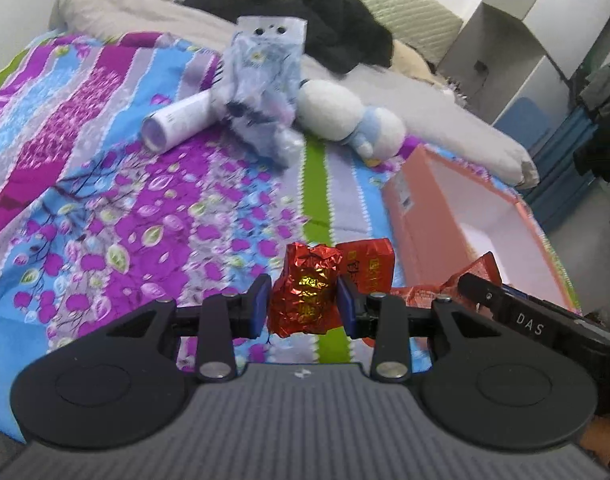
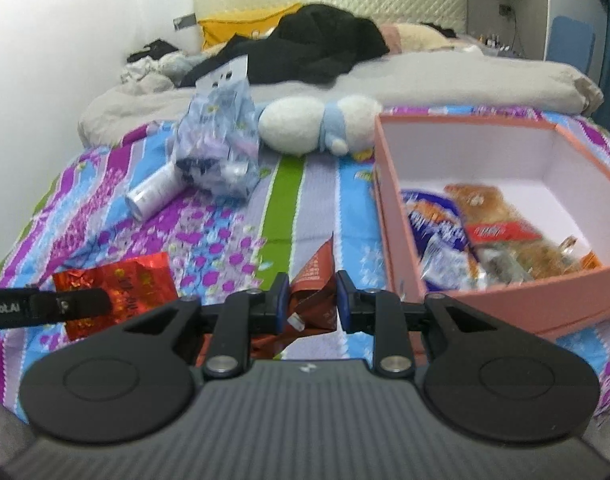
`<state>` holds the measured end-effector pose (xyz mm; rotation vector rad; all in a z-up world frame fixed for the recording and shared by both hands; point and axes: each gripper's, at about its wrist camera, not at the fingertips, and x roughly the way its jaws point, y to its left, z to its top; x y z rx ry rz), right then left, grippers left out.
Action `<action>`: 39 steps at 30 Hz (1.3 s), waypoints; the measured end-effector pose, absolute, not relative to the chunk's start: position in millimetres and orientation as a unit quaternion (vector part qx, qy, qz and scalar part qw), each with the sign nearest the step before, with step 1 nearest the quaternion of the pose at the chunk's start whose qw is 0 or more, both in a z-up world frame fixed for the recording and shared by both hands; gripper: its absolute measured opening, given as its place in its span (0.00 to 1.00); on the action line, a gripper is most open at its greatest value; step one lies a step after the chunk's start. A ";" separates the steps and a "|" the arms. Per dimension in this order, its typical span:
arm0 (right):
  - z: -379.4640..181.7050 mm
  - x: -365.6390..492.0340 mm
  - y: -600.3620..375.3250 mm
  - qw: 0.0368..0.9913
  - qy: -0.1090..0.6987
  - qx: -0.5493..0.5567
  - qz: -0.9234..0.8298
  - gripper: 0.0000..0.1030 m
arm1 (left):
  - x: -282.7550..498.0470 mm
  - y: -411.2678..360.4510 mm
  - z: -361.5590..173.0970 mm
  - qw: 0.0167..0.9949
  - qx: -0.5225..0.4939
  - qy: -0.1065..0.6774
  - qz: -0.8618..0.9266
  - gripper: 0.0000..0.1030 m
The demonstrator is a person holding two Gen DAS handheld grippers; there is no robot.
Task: Organize snacks
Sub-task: 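Lift and carry the candies and red-orange bag toward the pink box with both grippers, then lower both grippers into the pink box and open them to drop the snacks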
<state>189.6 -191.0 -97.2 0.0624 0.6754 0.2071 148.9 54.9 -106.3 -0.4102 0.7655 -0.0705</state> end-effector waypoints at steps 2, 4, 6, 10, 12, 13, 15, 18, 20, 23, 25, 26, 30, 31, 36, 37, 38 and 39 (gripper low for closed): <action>-86.7 189.8 -196.5 0.941 0.322 0.029 0.097 0.27 | 151.8 48.3 -96.7 0.910 -0.195 0.363 -0.039 0.40; -75.4 190.6 -202.7 0.945 0.312 0.030 0.096 0.27 | 155.7 42.0 -85.1 0.913 -0.193 0.355 -0.047 0.40; -65.3 191.3 -208.9 0.948 0.303 0.029 0.091 0.27 | 159.8 33.9 -72.0 0.917 -0.190 0.347 -0.055 0.40; -45.3 192.8 -223.3 0.954 0.286 0.036 0.085 0.27 | 166.8 15.9 -44.3 0.925 -0.180 0.326 -0.075 0.40; -36.5 192.9 -230.1 0.956 0.279 0.041 0.084 0.27 | 171.1 6.2 -31.7 0.929 -0.175 0.316 -0.085 0.40; -32.1 193.3 -234.7 0.957 0.276 0.045 0.083 0.27 | 173.9 1.0 -25.1 0.930 -0.173 0.311 -0.091 0.40; -24.3 195.0 -244.6 0.958 0.272 0.055 0.080 0.27 | 178.8 -9.7 -12.8 0.933 -0.168 0.301 -0.100 0.40; -11.1 195.5 -258.8 0.963 0.255 0.052 0.072 0.27 | 187.7 -26.7 3.6 0.937 -0.160 0.289 -0.115 0.40; -5.0 196.5 -268.2 0.965 0.248 0.052 0.067 0.27 | 194.7 -38.9 13.4 0.939 -0.154 0.282 -0.125 0.40; 2.4 200.6 -284.8 0.969 0.236 0.053 0.054 0.27 | 207.6 -57.3 27.1 0.936 -0.152 0.278 -0.150 0.40; 7.1 204.1 -297.0 0.970 0.231 0.056 0.046 0.27 | 217.0 -70.8 34.7 0.937 -0.145 0.274 -0.160 0.40; 8.4 205.1 -303.1 0.971 0.228 0.057 0.043 0.27 | 222.1 -77.5 37.2 0.938 -0.140 0.272 -0.165 0.40; 2.6 219.5 -327.3 0.970 0.233 0.062 0.023 0.27 | 244.5 -105.9 37.3 0.936 -0.125 0.276 -0.181 0.40; -1.1 223.6 -331.7 0.969 0.237 0.064 0.018 0.27 | 252.0 -113.6 34.4 0.934 -0.122 0.280 -0.184 0.40; -34.8 251.4 -354.6 0.958 0.276 0.079 -0.007 0.27 | 294.8 -140.7 4.1 0.922 -0.111 0.316 -0.196 0.40; -42.2 256.8 -357.6 0.955 0.285 0.081 -0.011 0.27 | 302.8 -145.1 -3.2 0.918 -0.108 0.326 -0.198 0.40; -50.6 263.3 -361.1 0.952 0.295 0.084 -0.014 0.27 | 311.0 -149.2 -11.5 0.915 -0.104 0.336 -0.199 0.40; -58.5 268.9 -364.5 0.948 0.304 0.087 -0.016 0.27 | 319.9 -153.5 -20.5 0.912 -0.099 0.345 -0.200 0.40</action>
